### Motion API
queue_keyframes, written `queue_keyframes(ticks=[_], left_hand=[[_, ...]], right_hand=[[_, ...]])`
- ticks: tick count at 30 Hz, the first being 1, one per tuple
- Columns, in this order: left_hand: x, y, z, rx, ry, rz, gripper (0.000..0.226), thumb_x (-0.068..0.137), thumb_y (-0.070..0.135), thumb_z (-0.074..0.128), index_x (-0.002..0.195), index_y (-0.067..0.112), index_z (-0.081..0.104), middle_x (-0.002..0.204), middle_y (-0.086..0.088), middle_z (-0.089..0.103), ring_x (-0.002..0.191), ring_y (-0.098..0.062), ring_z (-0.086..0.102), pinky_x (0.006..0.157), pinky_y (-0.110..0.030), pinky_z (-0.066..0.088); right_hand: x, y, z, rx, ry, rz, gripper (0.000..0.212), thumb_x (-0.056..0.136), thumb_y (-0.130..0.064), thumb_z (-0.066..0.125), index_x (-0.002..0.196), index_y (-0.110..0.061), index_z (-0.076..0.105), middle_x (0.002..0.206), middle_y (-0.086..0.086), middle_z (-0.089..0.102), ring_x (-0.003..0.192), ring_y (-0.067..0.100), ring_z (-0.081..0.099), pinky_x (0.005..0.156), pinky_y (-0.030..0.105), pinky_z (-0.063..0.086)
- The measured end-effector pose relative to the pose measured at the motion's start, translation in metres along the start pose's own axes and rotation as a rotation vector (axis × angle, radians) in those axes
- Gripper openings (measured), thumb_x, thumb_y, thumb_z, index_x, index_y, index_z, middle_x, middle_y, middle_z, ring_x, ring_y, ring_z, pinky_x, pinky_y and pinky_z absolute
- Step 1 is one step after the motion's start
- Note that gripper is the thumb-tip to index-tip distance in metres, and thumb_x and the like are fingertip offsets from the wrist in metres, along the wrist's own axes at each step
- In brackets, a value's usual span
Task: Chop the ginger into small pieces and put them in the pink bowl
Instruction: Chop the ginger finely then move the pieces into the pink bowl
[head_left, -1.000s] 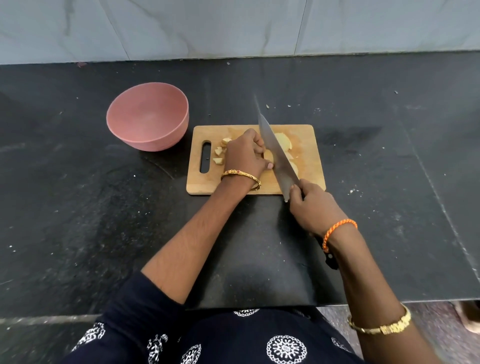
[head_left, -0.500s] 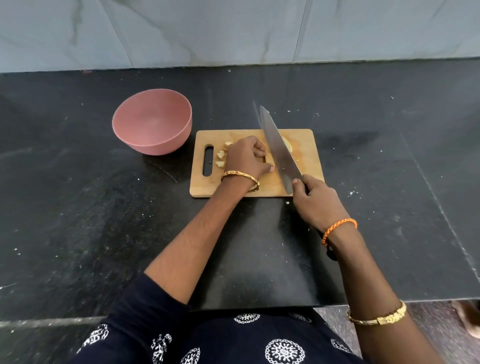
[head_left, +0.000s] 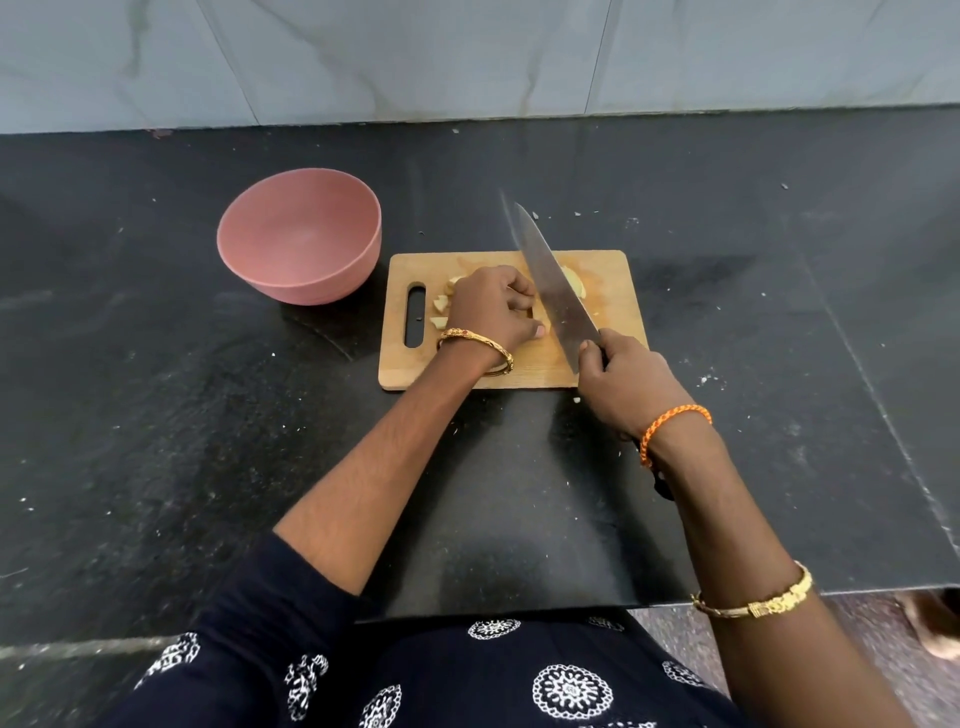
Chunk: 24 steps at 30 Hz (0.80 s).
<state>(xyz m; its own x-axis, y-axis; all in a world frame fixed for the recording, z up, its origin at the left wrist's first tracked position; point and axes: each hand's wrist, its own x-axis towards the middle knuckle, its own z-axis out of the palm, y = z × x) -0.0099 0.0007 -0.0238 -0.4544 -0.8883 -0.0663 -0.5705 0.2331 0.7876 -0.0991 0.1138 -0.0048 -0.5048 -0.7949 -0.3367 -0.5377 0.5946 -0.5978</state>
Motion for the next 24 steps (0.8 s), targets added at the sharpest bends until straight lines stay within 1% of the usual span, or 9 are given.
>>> queue_keyframes(ticks=[3, 5, 7, 9, 12, 15, 17, 21, 24], left_hand=[[0.0, -0.001, 0.001, -0.01, 0.008, 0.004, 0.04, 0.06, 0.01, 0.085, 0.097, 0.007, 0.068, 0.096, -0.009, 0.072, 0.084, -0.014, 0.068, 0.078, -0.025, 0.055], [-0.001, -0.001, 0.002, -0.014, 0.021, 0.008, 0.041, 0.06, 0.01, 0.085, 0.098, 0.007, 0.068, 0.096, -0.009, 0.072, 0.085, -0.013, 0.068, 0.076, -0.021, 0.054], [-0.002, -0.002, 0.002, -0.02, 0.029, 0.011, 0.042, 0.06, 0.01, 0.085, 0.099, 0.007, 0.068, 0.096, -0.009, 0.072, 0.084, -0.012, 0.067, 0.072, -0.017, 0.052], [-0.002, -0.002, 0.002, -0.032, 0.026, 0.01, 0.042, 0.06, 0.009, 0.084, 0.1, 0.007, 0.068, 0.097, -0.009, 0.072, 0.084, -0.012, 0.067, 0.072, -0.016, 0.051], [-0.003, -0.001, 0.001, -0.025, 0.026, -0.003, 0.043, 0.06, 0.01, 0.084, 0.099, 0.007, 0.068, 0.098, -0.009, 0.072, 0.085, -0.011, 0.067, 0.072, -0.015, 0.049], [-0.002, 0.001, 0.002, -0.014, 0.024, -0.018, 0.043, 0.06, 0.011, 0.085, 0.1, 0.008, 0.067, 0.098, -0.007, 0.072, 0.086, -0.01, 0.065, 0.072, -0.014, 0.046], [-0.002, 0.002, 0.002, -0.011, 0.029, -0.025, 0.043, 0.061, 0.011, 0.084, 0.099, 0.008, 0.067, 0.098, -0.007, 0.072, 0.087, -0.011, 0.065, 0.073, -0.015, 0.047], [-0.001, 0.002, 0.001, -0.001, 0.027, -0.036, 0.041, 0.06, 0.013, 0.085, 0.096, 0.008, 0.067, 0.095, -0.006, 0.071, 0.085, -0.011, 0.065, 0.073, -0.019, 0.05], [-0.002, 0.002, 0.001, -0.006, 0.027, -0.042, 0.041, 0.059, 0.014, 0.086, 0.095, 0.008, 0.068, 0.095, -0.006, 0.072, 0.081, -0.009, 0.064, 0.071, -0.017, 0.05]], right_hand=[[-0.001, -0.003, 0.0, -0.022, 0.016, -0.009, 0.028, 0.1, -0.025, 0.034, 0.108, -0.009, 0.055, 0.093, 0.01, 0.055, 0.085, 0.025, 0.053, 0.074, 0.032, 0.043], [-0.002, -0.004, 0.0, -0.032, -0.006, 0.004, 0.026, 0.1, -0.025, 0.034, 0.107, -0.01, 0.054, 0.092, 0.009, 0.054, 0.085, 0.024, 0.052, 0.074, 0.031, 0.041], [-0.007, -0.003, 0.003, -0.064, -0.016, 0.024, 0.022, 0.1, -0.025, 0.034, 0.098, -0.011, 0.051, 0.089, 0.01, 0.052, 0.082, 0.025, 0.05, 0.073, 0.03, 0.039], [-0.014, 0.001, 0.009, -0.084, 0.003, 0.036, 0.022, 0.099, -0.026, 0.034, 0.091, -0.011, 0.048, 0.087, 0.011, 0.052, 0.08, 0.026, 0.047, 0.072, 0.029, 0.037], [-0.029, 0.006, 0.009, -0.093, 0.001, 0.057, 0.022, 0.099, -0.026, 0.032, 0.091, -0.013, 0.047, 0.088, 0.013, 0.05, 0.08, 0.029, 0.048, 0.073, 0.033, 0.042], [-0.04, 0.015, -0.007, -0.108, -0.029, 0.082, 0.027, 0.098, -0.03, 0.033, 0.092, -0.012, 0.053, 0.092, 0.016, 0.057, 0.079, 0.033, 0.056, 0.072, 0.037, 0.049], [-0.044, 0.018, -0.013, -0.09, 0.013, 0.078, 0.029, 0.097, -0.032, 0.035, 0.086, -0.014, 0.055, 0.089, 0.017, 0.061, 0.075, 0.031, 0.055, 0.068, 0.035, 0.049], [-0.037, 0.015, -0.007, 0.034, 0.113, 0.037, 0.032, 0.096, -0.031, 0.036, 0.073, -0.015, 0.05, 0.08, 0.017, 0.06, 0.077, 0.031, 0.055, 0.067, 0.038, 0.051], [-0.029, 0.012, -0.001, 0.053, 0.104, 0.025, 0.031, 0.097, -0.031, 0.036, 0.074, -0.016, 0.05, 0.081, 0.015, 0.059, 0.081, 0.032, 0.057, 0.07, 0.038, 0.051]])
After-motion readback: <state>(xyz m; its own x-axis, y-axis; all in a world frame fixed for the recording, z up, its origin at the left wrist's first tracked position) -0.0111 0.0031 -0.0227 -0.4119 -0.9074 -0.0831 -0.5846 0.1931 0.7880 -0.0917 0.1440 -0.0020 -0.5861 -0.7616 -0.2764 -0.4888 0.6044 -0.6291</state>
